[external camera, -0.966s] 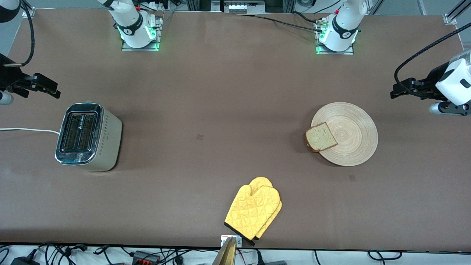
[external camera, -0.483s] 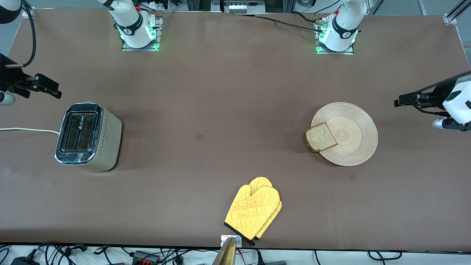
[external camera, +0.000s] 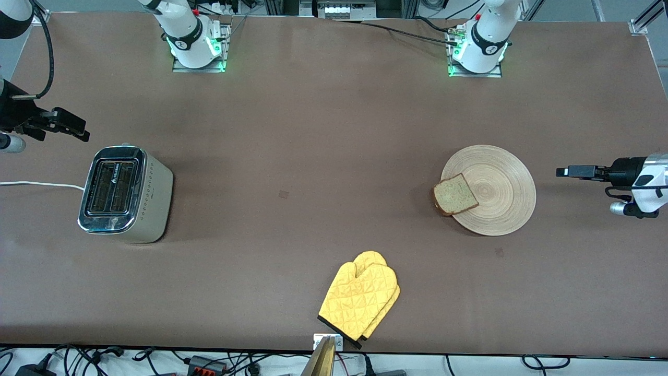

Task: Move plate and put bread in toaster
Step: 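Reach the left gripper to the wooden plate rim and grip it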

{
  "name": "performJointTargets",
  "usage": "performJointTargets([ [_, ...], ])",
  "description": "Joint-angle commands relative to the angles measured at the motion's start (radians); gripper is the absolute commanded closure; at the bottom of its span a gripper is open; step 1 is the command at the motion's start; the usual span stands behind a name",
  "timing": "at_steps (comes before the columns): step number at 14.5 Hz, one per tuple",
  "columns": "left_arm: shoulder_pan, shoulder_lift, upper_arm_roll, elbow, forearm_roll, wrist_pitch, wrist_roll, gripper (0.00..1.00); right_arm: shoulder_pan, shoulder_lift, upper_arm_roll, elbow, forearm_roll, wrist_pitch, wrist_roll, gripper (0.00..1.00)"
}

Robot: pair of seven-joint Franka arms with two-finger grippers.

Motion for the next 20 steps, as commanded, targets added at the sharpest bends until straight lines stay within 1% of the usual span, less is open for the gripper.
performJointTargets([
  [1,0.062,0.038,-0.01,-0.029,-0.051,0.014,0.105,0.0,0.006,-0.004,0.001,-0.003,0.009,0.008,0.01,0.0],
  [4,0.114,0.041,-0.01,-0.119,-0.093,0.103,0.194,0.0,0.003,-0.004,0.001,-0.003,0.009,0.008,0.01,0.0],
  [6,0.137,0.045,-0.01,-0.185,-0.152,0.161,0.194,0.0,0.004,-0.004,0.001,-0.003,0.009,0.008,0.01,0.0],
  [9,0.154,0.05,-0.012,-0.285,-0.16,0.254,0.196,0.0,0.004,-0.002,0.001,-0.002,0.007,0.0,0.01,0.0],
  [10,0.152,0.053,-0.012,-0.298,-0.169,0.266,0.196,0.0,0.006,-0.007,0.001,-0.003,0.009,-0.006,0.013,0.0],
  [12,0.155,0.09,-0.013,-0.296,-0.171,0.272,0.197,0.0,0.003,-0.004,0.001,-0.003,0.009,-0.004,0.015,0.0],
  [15,0.152,0.102,-0.015,-0.293,-0.176,0.304,0.22,0.0,0.004,-0.005,0.001,-0.002,0.009,-0.001,0.015,0.0],
  [17,0.152,0.142,-0.015,-0.293,-0.199,0.335,0.243,0.0,0.004,-0.004,0.001,-0.002,0.009,0.01,0.015,0.0],
  [20,0.152,0.165,-0.015,-0.295,-0.232,0.335,0.25,0.0,0.004,-0.004,0.001,-0.003,0.011,0.02,0.015,0.0],
])
